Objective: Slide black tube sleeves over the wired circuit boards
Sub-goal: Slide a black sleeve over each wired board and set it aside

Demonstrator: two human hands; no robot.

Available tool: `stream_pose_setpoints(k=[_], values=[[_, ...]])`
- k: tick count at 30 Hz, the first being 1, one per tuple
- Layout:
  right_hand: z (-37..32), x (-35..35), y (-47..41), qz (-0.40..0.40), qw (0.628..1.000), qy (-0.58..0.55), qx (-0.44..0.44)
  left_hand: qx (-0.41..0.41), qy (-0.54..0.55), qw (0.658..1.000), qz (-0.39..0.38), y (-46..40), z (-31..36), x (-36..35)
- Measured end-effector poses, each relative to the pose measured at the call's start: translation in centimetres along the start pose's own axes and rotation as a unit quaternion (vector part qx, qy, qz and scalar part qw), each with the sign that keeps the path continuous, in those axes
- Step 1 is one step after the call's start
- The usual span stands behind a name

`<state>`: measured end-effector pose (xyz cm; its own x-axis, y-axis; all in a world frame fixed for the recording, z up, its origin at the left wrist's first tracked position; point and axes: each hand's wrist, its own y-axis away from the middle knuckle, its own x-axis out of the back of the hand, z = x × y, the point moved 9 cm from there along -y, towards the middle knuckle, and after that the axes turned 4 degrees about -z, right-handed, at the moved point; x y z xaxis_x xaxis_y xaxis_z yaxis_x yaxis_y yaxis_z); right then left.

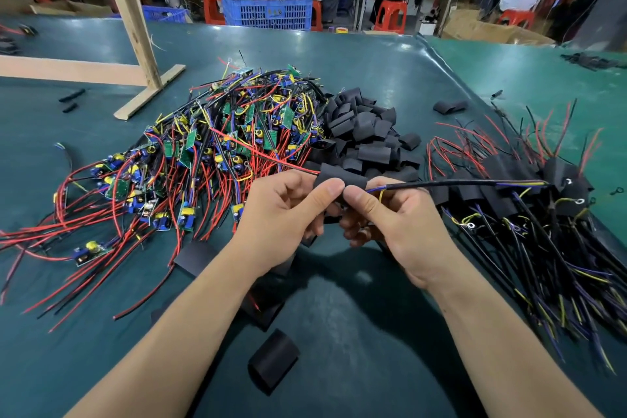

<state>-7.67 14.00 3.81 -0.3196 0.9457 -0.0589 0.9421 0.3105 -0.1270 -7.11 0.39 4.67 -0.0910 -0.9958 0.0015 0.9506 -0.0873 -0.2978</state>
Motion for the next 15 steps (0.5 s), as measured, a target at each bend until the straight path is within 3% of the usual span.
stream_pose_setpoints(k=[10,15], values=[[0.48,0.01,0.06,-0.028,0.999,0.004,-0.027,0.0,-0.006,1.0,-0.023,-0.13,-0.72,0.28],[-0.07,0.32,0.13,-0.015,0.999,0.029,0.001,0.012,0.015,0.999,-0.026,-0.22,-0.99,0.07]])
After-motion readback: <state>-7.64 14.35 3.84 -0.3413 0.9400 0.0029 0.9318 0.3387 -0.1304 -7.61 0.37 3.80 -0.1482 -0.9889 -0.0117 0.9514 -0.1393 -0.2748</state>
